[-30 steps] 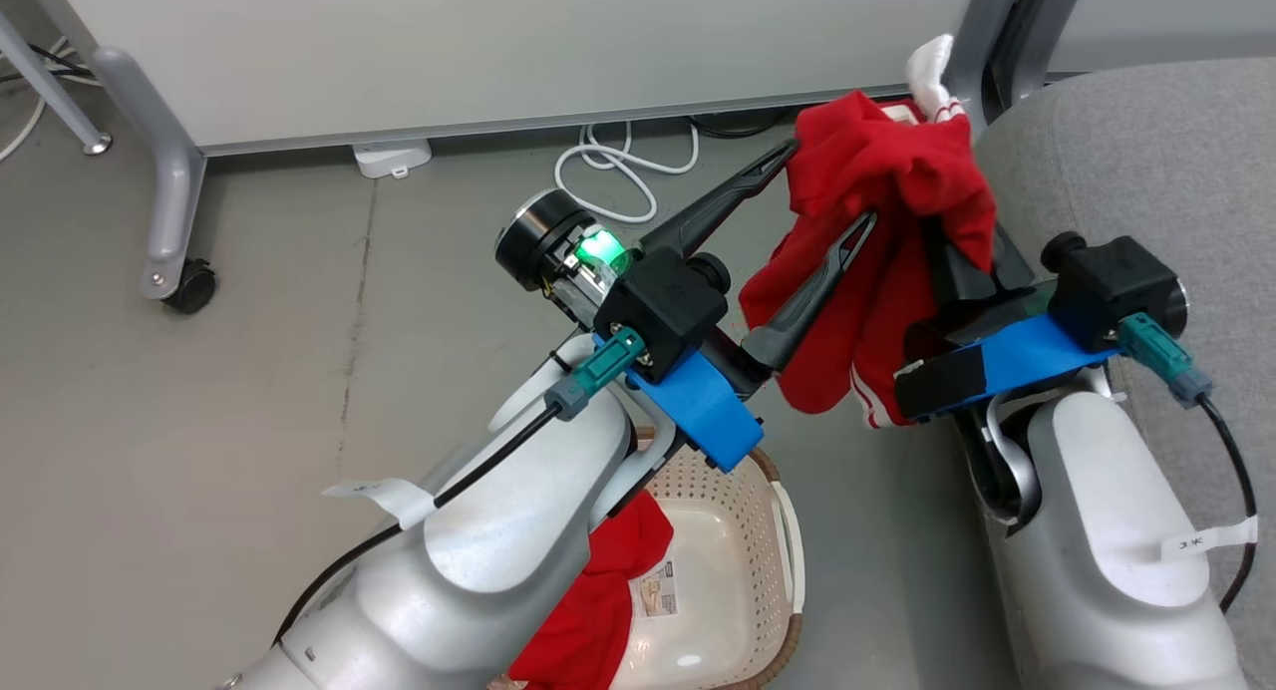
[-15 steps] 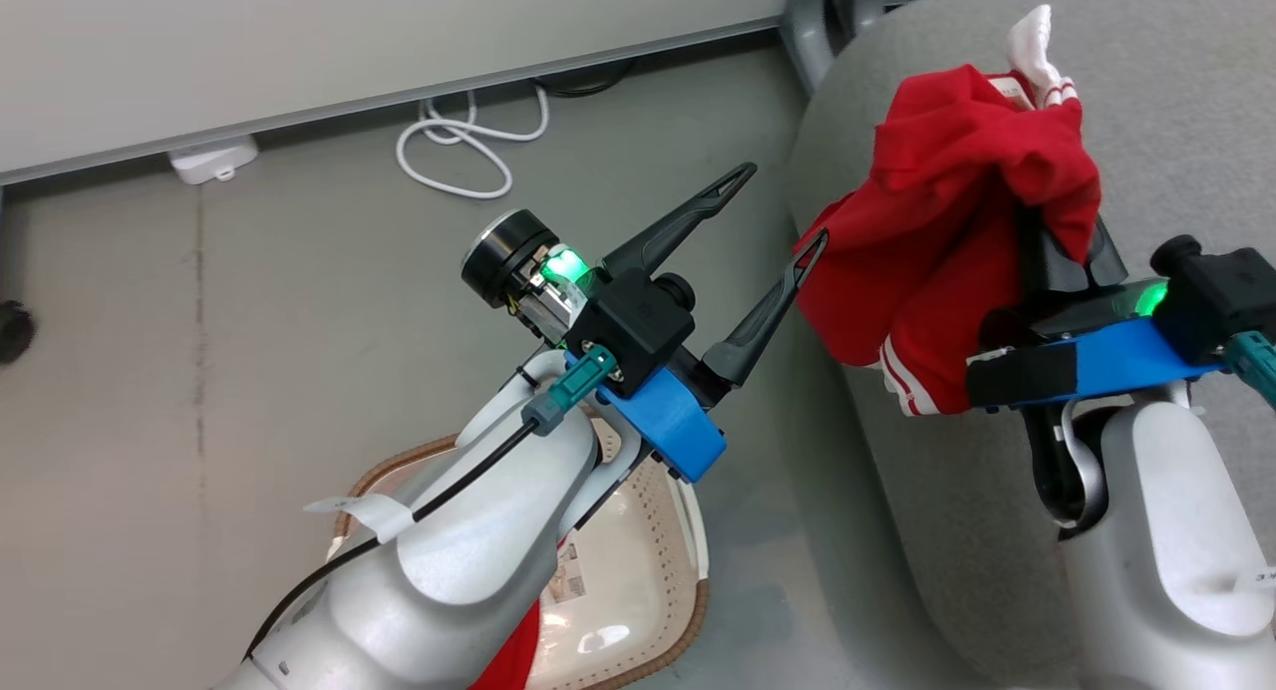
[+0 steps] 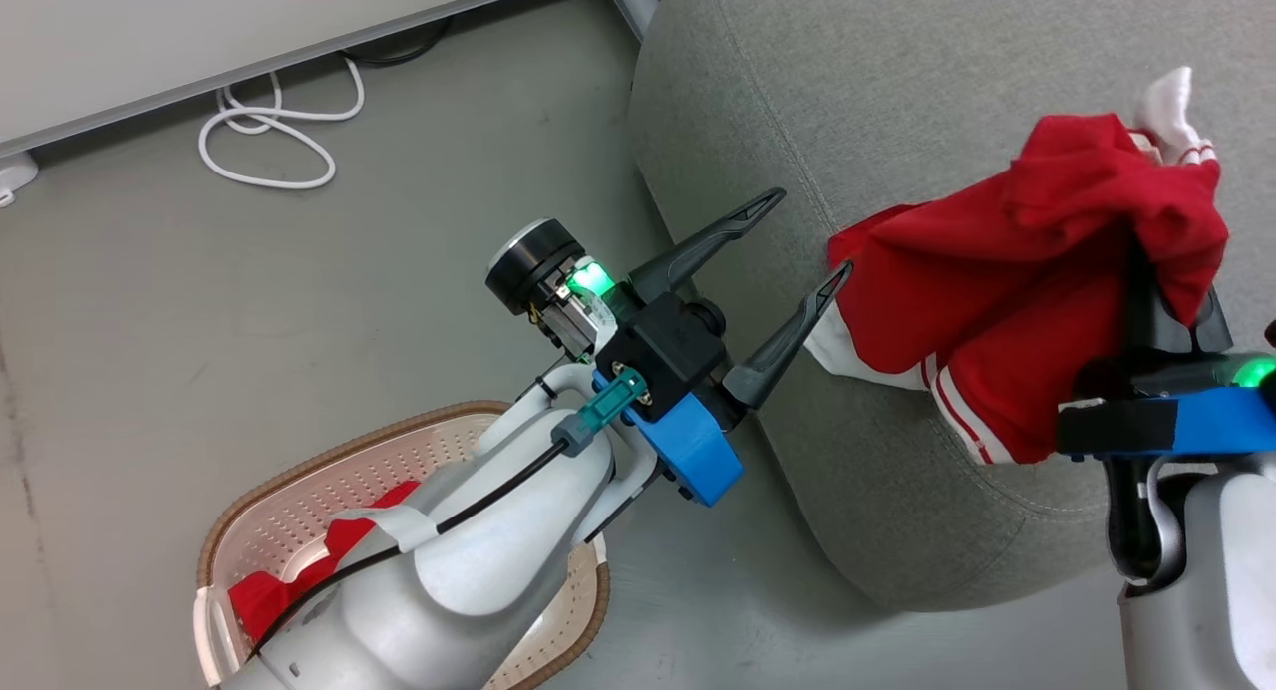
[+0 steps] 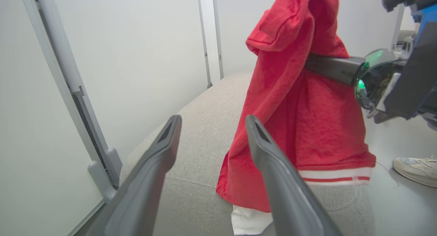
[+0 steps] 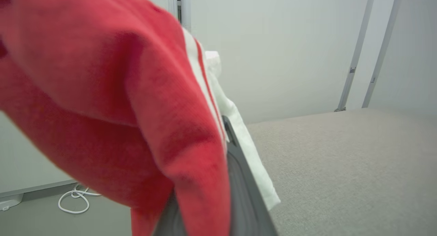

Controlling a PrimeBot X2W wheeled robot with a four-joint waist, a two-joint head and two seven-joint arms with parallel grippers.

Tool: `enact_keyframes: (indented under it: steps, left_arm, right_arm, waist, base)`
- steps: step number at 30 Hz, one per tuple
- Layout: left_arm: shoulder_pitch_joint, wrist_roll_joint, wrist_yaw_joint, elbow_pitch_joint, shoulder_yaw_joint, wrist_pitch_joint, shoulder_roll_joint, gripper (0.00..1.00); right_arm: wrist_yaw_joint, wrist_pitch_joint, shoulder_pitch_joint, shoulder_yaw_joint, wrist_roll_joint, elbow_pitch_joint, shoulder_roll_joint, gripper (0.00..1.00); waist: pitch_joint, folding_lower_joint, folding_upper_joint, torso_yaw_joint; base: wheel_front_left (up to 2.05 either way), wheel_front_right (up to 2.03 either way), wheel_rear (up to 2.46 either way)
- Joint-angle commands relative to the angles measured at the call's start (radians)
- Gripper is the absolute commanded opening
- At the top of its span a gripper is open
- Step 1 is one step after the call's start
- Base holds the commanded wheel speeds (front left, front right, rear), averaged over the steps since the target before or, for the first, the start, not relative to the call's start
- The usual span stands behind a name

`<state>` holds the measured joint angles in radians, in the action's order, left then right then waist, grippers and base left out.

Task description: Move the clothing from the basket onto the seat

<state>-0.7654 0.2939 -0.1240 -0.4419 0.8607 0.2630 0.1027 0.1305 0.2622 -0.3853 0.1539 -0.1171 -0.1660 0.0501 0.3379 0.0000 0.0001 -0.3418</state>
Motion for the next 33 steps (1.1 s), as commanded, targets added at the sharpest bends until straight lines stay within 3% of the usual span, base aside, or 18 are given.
enact_keyframes:
  steps: [1,8,14,25,33]
  left_arm:
    - [-0.009,0.002,-0.004,-0.002,0.007,0.003,0.0,1.0]
    - [-0.004,0.009,-0.006,-0.002,0.014,0.003,0.0,1.0]
    - [-0.029,-0.007,0.011,0.012,-0.003,0.003,0.012,1.0]
    - [-0.134,-0.052,0.015,0.021,0.016,-0.006,0.01,1.0]
    - [-0.21,-0.078,0.029,0.043,0.013,-0.008,0.005,1.0]
  right_arm:
    - [0.0,0.004,0.027,0.017,-0.006,0.014,0.0,0.0]
    - [0.0,0.004,0.044,0.039,-0.011,0.039,0.001,0.0]
    - [0.0,0.004,-0.08,0.058,0.0,0.083,0.026,0.0]
    - [0.0,0.004,-0.446,0.235,-0.009,0.057,0.225,0.0]
    - [0.0,0.004,-0.644,0.272,-0.01,-0.15,0.392,0.0]
  waist:
    - [0.002,0.0,-0.0001,-0.015]
    - [0.0,0.0,-0.0001,-0.029]
    - [0.047,0.0,-0.0001,-0.03]
    - [0.253,0.0,-0.0001,0.056]
    - [0.401,0.0,-0.0001,0.118]
  base:
    - [0.0,0.0,0.0]
    - [0.0,0.0,0.0]
    - [0.0,0.0,0.0]
    - [0.0,0.0,0.0]
    - [0.0,0.0,0.0]
